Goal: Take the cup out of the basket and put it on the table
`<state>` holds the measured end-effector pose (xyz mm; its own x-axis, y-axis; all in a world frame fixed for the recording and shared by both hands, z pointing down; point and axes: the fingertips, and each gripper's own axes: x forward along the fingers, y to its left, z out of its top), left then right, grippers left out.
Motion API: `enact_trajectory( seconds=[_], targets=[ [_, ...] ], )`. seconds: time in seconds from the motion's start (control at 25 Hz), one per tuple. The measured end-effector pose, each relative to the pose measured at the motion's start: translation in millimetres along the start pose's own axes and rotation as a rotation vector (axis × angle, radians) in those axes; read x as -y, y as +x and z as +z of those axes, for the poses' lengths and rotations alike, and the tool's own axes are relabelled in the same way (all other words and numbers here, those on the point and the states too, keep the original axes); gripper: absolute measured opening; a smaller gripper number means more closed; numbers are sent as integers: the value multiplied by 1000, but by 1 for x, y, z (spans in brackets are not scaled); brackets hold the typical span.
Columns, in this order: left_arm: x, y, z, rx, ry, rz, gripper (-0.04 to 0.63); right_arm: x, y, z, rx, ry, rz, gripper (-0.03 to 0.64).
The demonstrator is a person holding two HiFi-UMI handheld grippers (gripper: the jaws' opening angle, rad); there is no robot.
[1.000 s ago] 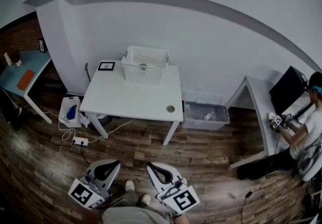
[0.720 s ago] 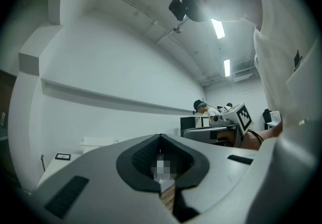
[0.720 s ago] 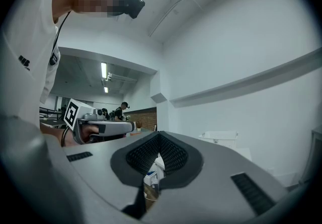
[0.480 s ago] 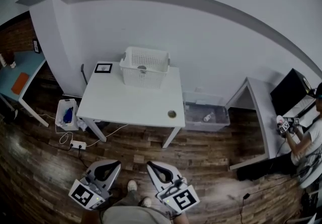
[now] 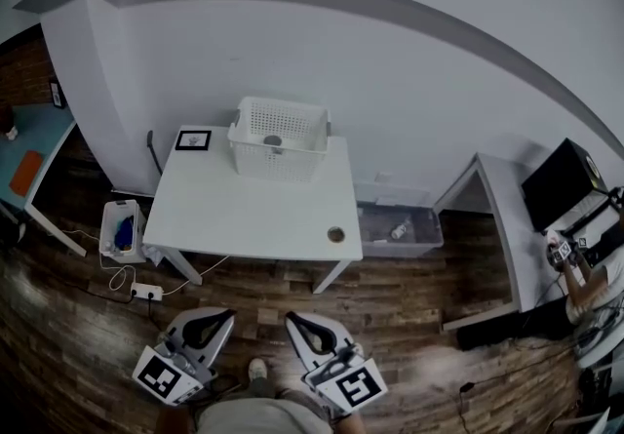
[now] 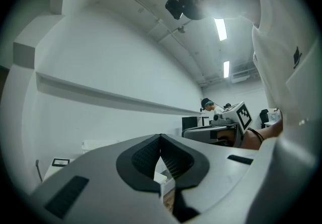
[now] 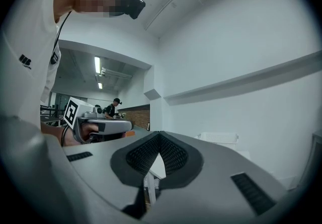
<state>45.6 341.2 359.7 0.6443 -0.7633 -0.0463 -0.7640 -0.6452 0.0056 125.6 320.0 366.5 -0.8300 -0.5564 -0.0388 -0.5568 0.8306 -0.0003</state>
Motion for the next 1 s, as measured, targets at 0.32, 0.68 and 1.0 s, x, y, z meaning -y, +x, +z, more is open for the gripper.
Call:
enact_trajectory(
  seconds=[0.32, 0.68, 1.0],
  targets=[
    [-35, 19, -1, 8, -10, -15, 0, 21, 31, -1, -6, -14, -23, 9],
    [-74, 57, -8, 0, -8, 9, 1, 64, 66, -6, -15, -24, -2, 9],
    [-108, 100, -10, 4, -10, 60, 0, 113, 97, -7, -6, -24, 44, 9]
  ],
)
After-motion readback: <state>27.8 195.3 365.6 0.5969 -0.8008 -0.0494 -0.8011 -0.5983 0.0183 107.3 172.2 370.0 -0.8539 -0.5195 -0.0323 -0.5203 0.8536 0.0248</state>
